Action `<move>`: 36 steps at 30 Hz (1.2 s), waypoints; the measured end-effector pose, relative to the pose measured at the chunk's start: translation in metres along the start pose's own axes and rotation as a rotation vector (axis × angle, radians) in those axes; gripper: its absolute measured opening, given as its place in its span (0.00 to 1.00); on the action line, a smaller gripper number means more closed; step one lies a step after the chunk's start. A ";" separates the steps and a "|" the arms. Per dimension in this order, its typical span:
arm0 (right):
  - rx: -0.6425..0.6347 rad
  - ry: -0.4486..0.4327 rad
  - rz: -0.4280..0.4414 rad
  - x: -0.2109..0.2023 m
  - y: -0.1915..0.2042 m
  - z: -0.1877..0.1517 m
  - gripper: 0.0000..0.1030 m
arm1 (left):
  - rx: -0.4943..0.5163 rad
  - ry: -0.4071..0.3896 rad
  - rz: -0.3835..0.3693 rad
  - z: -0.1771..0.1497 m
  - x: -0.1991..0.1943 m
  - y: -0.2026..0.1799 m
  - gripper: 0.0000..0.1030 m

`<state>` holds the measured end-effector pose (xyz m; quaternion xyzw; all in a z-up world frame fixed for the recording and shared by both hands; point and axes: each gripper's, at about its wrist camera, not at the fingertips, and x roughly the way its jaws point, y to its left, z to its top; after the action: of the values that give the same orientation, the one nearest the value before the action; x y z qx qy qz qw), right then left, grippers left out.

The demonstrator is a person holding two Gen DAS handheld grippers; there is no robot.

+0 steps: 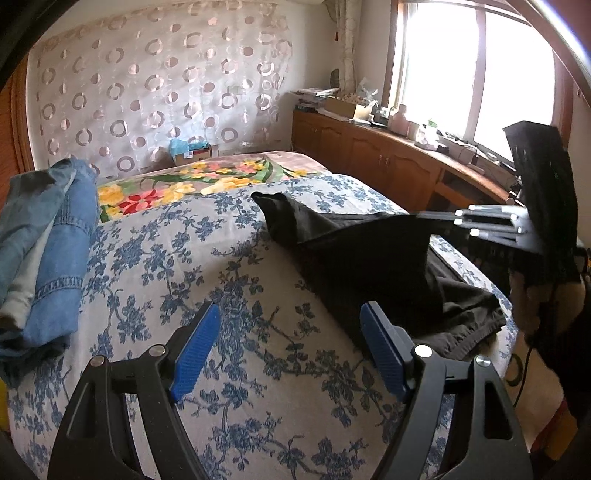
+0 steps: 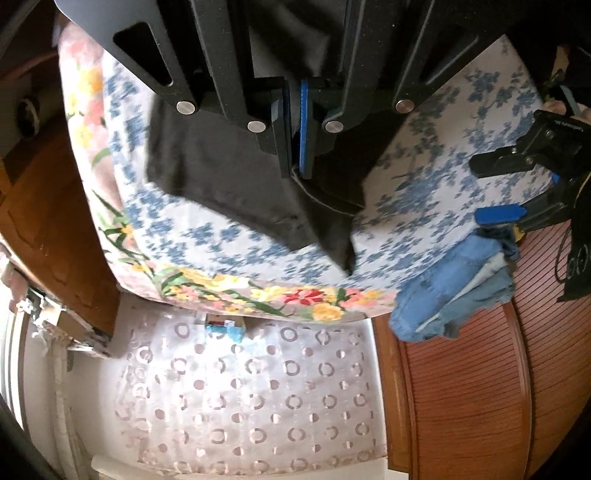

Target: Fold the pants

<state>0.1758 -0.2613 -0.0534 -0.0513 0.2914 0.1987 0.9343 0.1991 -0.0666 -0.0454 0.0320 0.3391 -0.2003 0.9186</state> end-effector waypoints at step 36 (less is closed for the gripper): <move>0.074 0.097 -0.122 0.064 -0.096 0.020 0.03 | 0.057 0.074 -0.003 0.043 0.068 -0.024 0.77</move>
<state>0.2730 -0.3231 -0.0745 -0.0438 0.3396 0.1275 0.9308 0.2628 -0.1203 -0.0535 0.0650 0.3670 -0.2096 0.9039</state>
